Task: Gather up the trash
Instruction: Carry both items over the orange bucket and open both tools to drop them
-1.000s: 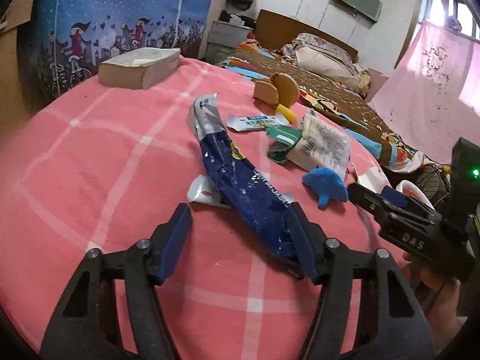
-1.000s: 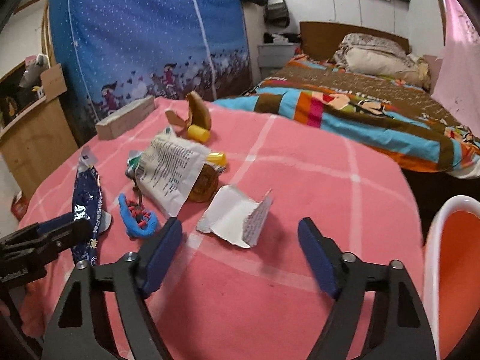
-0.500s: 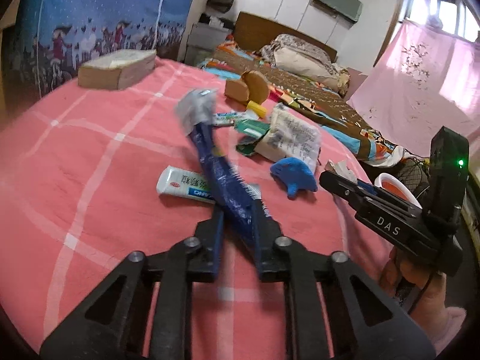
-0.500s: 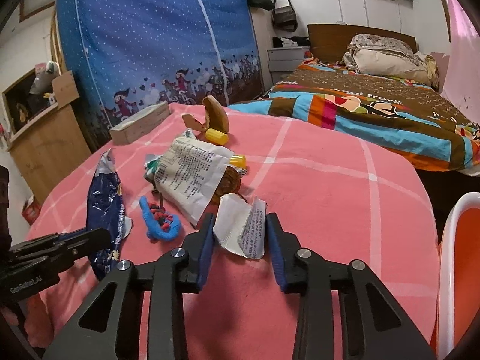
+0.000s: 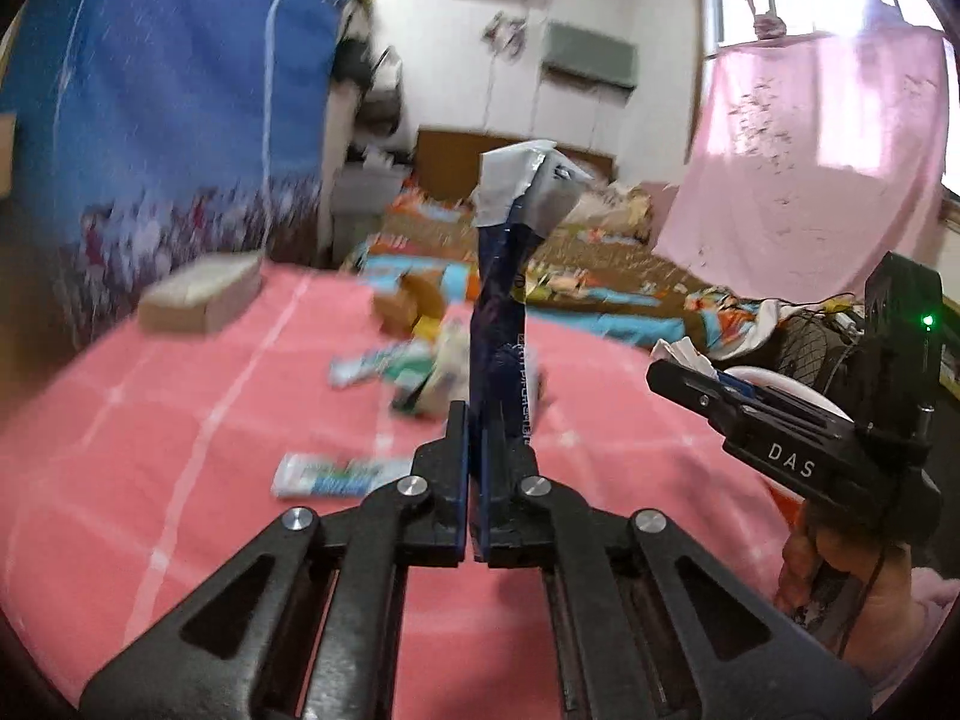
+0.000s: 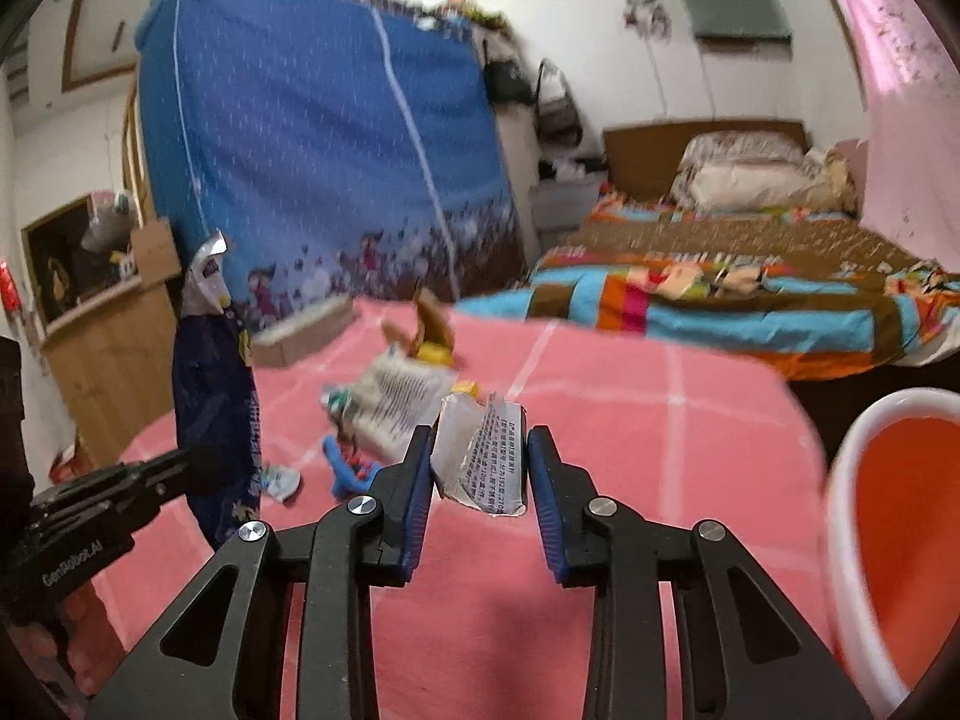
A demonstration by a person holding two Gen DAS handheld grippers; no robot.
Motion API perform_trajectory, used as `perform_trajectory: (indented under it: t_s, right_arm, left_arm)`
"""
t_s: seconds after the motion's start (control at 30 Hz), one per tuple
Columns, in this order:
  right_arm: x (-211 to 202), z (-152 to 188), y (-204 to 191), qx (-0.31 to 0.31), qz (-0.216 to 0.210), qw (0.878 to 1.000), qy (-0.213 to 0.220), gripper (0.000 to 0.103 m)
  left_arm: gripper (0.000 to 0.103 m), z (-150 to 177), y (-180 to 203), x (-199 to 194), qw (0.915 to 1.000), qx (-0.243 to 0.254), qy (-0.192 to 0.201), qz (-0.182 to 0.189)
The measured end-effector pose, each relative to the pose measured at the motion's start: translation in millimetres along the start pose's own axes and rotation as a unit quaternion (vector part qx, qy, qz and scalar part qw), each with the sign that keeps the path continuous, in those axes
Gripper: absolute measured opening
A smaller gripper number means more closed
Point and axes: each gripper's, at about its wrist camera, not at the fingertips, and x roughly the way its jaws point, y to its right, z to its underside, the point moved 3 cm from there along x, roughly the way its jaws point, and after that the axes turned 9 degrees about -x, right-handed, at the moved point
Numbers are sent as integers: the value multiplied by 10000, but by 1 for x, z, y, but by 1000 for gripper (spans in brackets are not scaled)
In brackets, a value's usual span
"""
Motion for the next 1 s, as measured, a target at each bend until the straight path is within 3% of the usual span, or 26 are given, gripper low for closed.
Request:
perform_trajectory:
  t_s: [0.1, 0.3, 0.47, 0.6, 0.7, 1.0]
  right_arm:
    - [-18, -8, 14, -65, 224, 9993, 281, 29]
    - [-60, -17, 48, -52, 757, 9932, 882, 29]
    - [-93, -19, 83, 28, 1328, 9843, 1167, 29]
    - [-115, -12, 115, 329, 1708, 9772, 1215, 29]
    - [-124, -2, 138, 561, 1982, 9727, 1064, 29]
    - [-131, 31, 191, 1339, 2310, 9631, 342, 32]
  left_arm:
    - [6, -7, 20, 3, 9996, 122, 216, 113]
    - [6, -23, 76, 19, 9958, 326, 431, 742]
    - [6, -25, 126, 32, 9903, 585, 339, 1214]
    - [6, -17, 161, 48, 9860, 643, -117, 1532]
    - [6, -8, 184, 65, 9812, 633, -692, 1688]
    - [6, 19, 240, 105, 9615, 567, -2068, 1718]
